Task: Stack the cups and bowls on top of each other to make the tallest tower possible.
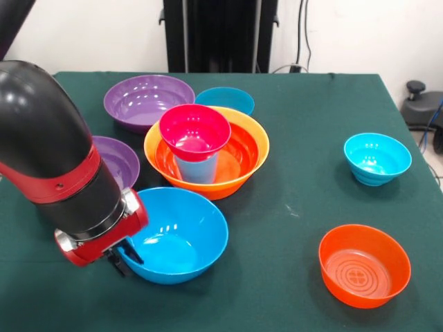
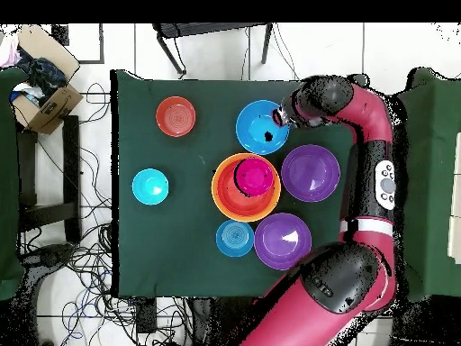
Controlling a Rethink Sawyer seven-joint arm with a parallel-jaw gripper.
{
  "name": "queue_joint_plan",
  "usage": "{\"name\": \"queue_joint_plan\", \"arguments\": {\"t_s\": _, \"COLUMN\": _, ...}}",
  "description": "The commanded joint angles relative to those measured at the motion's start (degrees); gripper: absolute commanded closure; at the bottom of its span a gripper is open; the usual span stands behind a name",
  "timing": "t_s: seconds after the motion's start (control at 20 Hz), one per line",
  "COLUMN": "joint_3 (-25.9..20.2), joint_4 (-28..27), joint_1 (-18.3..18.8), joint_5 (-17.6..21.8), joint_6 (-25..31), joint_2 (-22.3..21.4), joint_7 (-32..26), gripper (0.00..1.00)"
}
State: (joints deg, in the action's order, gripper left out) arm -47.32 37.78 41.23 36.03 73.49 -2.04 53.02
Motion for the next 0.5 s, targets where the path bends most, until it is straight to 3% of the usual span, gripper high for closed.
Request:
{"name": "queue_joint_plan", "arguments": {"t_s": 0.05, "joint_3": -0.26, "joint_4": -2.71, "joint_1": -3.08, "joint_5": 3.49, "joint_6": 2.24, "joint_2": -0.50, "joint_7": -22.42, "gripper": 1.00}}
{"name": "queue_joint_plan", "arguments": {"t_s": 0.5, "joint_3": 1.35, "joint_4": -3.31, "joint_1": -3.51, "joint_5": 1.45, "joint_6": 2.69, "joint_2": -5.09, "joint_7": -13.36, "gripper": 1.00}}
